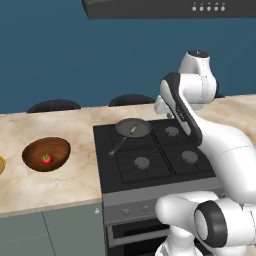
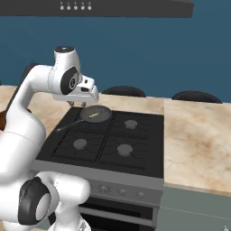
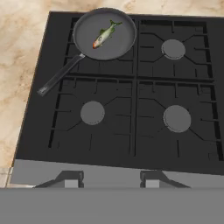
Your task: Place the fish on the plate and place the tomato on the same plate.
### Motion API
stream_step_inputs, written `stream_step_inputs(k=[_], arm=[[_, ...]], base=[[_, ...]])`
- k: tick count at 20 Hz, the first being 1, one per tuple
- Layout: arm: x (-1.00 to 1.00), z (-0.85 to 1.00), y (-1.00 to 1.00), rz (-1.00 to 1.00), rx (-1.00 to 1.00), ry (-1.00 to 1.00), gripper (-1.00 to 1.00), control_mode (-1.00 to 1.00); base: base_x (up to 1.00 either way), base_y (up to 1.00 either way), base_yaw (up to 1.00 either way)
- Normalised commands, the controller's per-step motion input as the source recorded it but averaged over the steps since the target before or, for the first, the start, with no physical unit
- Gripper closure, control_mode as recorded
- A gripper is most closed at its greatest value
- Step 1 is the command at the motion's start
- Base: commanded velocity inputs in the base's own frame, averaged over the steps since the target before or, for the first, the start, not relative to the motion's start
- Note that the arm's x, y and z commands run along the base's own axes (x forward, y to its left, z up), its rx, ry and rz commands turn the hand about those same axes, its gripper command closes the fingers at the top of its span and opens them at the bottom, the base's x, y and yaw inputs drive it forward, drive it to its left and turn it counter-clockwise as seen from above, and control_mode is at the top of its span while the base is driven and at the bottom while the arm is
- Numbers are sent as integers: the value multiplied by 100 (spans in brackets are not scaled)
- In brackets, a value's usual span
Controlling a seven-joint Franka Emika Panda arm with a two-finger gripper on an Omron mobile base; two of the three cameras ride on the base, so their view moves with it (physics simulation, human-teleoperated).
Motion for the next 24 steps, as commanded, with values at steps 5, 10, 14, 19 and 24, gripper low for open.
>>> stream_step_inputs(k=[5,10,14,19,24], arm=[[2,-15,9,0,0,-2,-100,-100],[23,-29,11,-1,3,-4,-100,-100],[47,-28,9,-6,6,-1,-100,-100],[58,-14,10,-7,3,0,-100,-100],[58,-11,17,-7,0,0,-100,-100]], base=[[0,0,0],[0,0,0],[0,0,0],[0,0,0],[0,0,0]])
